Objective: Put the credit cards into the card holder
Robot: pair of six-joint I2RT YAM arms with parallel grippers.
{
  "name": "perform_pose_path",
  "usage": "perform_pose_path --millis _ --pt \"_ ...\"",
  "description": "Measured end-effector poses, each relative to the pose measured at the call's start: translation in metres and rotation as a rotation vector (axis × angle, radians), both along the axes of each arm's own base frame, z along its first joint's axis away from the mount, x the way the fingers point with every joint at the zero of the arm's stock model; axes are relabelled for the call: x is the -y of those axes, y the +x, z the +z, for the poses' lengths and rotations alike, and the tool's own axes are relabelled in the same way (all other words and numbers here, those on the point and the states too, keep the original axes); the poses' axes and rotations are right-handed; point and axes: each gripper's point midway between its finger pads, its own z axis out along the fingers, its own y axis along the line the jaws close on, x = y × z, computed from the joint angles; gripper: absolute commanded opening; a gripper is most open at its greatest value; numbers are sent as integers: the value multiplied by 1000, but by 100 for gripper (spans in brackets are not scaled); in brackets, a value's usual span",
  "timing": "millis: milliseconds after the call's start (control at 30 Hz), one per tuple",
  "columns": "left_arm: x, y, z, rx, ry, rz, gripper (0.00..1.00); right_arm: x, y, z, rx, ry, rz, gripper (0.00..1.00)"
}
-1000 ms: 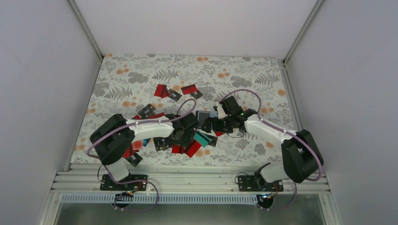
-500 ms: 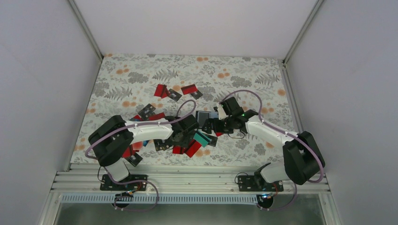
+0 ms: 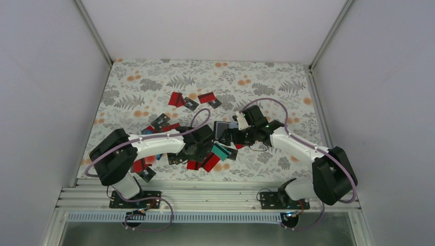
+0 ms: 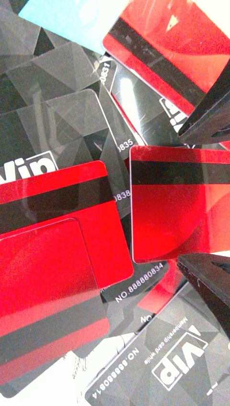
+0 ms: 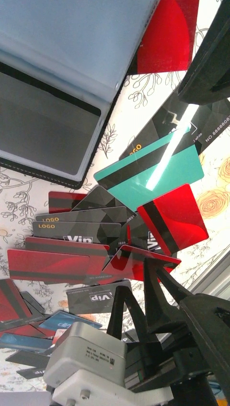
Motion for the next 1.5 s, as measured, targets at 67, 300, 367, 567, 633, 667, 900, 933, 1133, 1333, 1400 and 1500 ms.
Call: perform_pose_path --millis 67,300,367,567,633,667,900,933,1133,1333,1400,1500 --pt "0 -1 4 2 -7 0 57 -1 -1 1 -3 9 5 100" --pt "-2 -3 11 2 -14 -2 71 -6 -1 5 -2 36 17 100" --pt "-3 -3 11 1 -10 -9 75 -6 -1 4 -3 39 17 100" --pt "-3 -3 -1 -20 10 -25 76 -4 -5 -1 -16 32 16 100" --pt "-3 -4 -9 -40 24 -32 76 -3 -6 -2 -19 30 16 100" --pt "-3 -3 -13 -46 28 -36 75 -3 -6 -3 -20 29 16 100" --pt "-1 -1 -14 -49 20 -34 61 -2 -6 -4 -20 25 14 100" --pt "-1 -1 -14 -49 20 -30 59 -2 -6 -4 -19 25 14 100" --pt "-5 -1 -16 -35 19 -25 51 -2 -6 -4 -19 24 14 100" --pt "-6 -1 -17 -23 15 -23 50 -2 -6 -4 -16 22 16 100" --pt "-5 0 -14 -14 4 -23 50 -2 -6 -4 -16 22 17 100" --pt "-4 -1 -13 -8 -7 -24 50 -3 -6 -4 -18 26 19 100"
